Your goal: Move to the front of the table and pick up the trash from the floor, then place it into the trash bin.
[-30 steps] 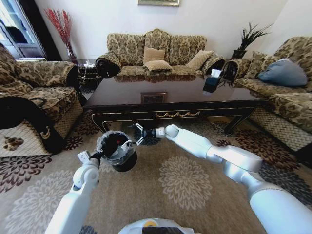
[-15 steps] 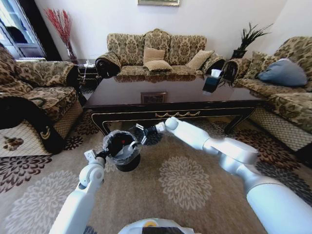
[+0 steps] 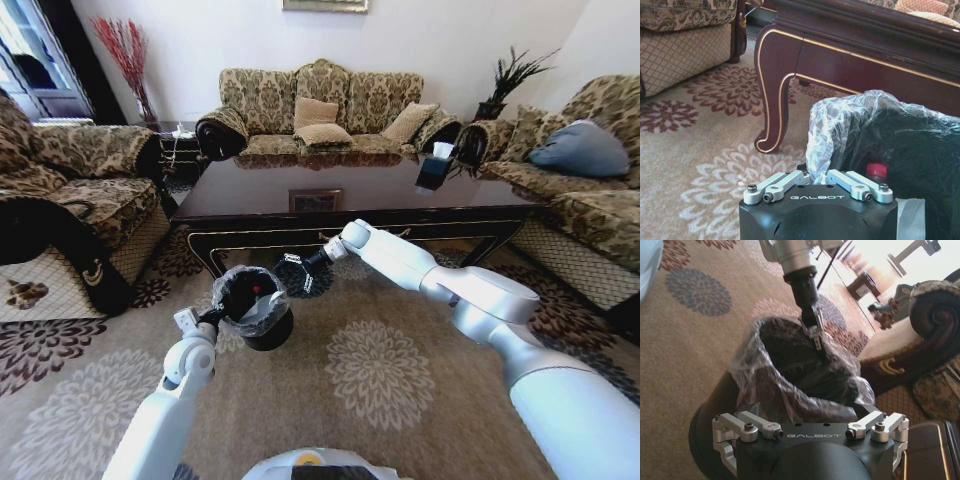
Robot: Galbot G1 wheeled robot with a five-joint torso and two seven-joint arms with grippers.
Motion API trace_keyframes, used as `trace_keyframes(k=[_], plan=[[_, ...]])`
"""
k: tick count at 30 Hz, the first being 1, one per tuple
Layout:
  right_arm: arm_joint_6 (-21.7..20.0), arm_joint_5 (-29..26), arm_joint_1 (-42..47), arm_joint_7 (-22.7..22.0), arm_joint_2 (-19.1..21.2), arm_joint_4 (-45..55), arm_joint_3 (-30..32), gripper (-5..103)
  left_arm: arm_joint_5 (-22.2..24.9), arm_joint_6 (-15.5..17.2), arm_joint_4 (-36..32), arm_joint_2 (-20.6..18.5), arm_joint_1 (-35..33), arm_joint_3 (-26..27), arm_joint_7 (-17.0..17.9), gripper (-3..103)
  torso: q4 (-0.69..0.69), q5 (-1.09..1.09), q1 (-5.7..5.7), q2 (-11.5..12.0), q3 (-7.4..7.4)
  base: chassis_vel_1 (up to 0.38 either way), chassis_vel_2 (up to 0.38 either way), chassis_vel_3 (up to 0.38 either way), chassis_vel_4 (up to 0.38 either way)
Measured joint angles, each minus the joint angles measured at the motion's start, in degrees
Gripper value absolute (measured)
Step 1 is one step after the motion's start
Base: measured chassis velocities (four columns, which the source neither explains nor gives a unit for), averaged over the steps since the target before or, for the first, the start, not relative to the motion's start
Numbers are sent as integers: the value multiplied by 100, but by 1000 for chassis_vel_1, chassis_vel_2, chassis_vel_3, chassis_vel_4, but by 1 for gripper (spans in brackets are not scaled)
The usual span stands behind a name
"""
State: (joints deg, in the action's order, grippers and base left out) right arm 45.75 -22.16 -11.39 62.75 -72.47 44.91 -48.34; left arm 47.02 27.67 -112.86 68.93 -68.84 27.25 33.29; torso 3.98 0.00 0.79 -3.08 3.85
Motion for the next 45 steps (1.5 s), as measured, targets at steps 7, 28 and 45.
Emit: trace_keyframes(k=[7,28,45], plan=[[-8,6,279,-591,374,-230,283,100,-59,-155,58,87,-131,30,-11,4,3,1,0,0,0,0,0,0,0],[-2064,-3131,1591,-7493,1278,-179,1758,100,-106,-151,813,461,89,-595,1017,4,4,2,0,0,0,0,0,0,0],[-2000,-2377,1977,-7602,1607,234,2336,100,242,21,922,272,133,-776,1138,4,1,3,-1,-1,-2,0,0,0,0]])
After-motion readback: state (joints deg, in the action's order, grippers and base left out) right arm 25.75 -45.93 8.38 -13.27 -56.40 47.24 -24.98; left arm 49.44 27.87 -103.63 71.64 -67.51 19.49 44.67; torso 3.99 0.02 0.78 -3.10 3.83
